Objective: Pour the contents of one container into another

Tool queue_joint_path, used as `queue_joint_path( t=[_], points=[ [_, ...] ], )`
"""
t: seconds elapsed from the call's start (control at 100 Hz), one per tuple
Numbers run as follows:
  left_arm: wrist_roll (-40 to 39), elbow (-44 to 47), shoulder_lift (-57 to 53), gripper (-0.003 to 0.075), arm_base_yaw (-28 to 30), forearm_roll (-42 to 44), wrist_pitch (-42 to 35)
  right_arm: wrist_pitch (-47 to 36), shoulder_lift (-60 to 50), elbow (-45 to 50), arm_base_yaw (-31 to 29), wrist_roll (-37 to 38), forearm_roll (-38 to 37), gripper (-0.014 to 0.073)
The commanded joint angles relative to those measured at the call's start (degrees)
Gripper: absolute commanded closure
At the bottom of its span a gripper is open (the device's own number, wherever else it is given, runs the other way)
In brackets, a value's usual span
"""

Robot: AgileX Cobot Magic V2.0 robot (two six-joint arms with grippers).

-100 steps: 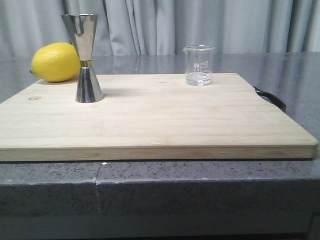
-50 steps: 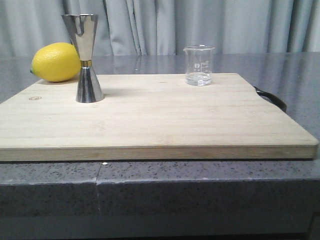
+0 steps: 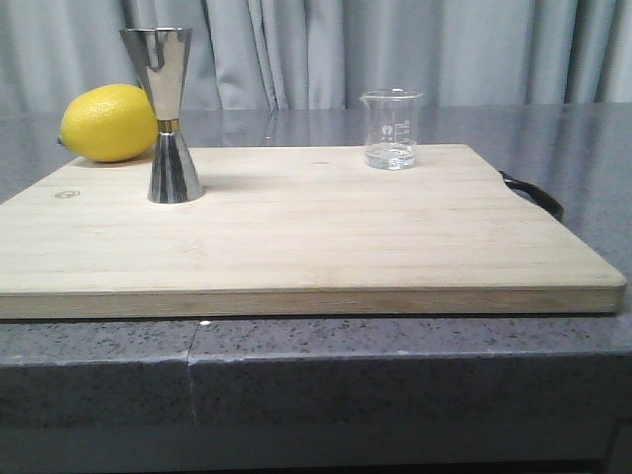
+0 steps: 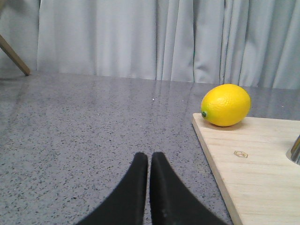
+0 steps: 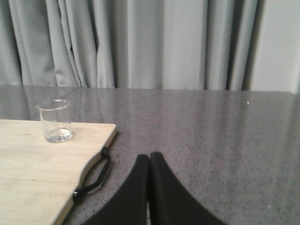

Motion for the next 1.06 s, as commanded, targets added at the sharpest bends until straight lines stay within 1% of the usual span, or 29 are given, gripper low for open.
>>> queue_joint_path(
  t=[0.0,0.12,0.28,0.33,0.5,1.05],
  points=[
    [-0.41,1.98,-1.47,0.074,-0.42,-0.07,-4.01,-5.56,-0.67,1.14,-2.09,2.97,0.21,0.0669],
    [-0.41,1.98,-1.47,0.074,-0.42,-0.07,-4.01,-5.72,-2.7,4.06,-2.7,4.02,0.21,0.0669],
    [-0.41,1.98,-1.47,0.074,-0.42,-0.07,-4.01,-8.51,-4.07,7.79,-2.7,4.02,1.4,0.0669],
    [-0.41,1.98,-1.47,0.074,-0.42,-0.07,-4.01,-6.81,-4.07,7.68,-2.7,4.02,1.65,0.0669],
    [-0.41,1.98,-1.47,0.074,-0.42,-0.07,-4.01,-5.9,-4.07,7.68,-2.7,4.02,1.65,0.0669],
    [-0.41,1.98,-1.47,0.074,-0.42,-0.07,-4.01,-5.97,-4.07,7.68,-2.7,4.02,1.65,0.0669]
  ],
)
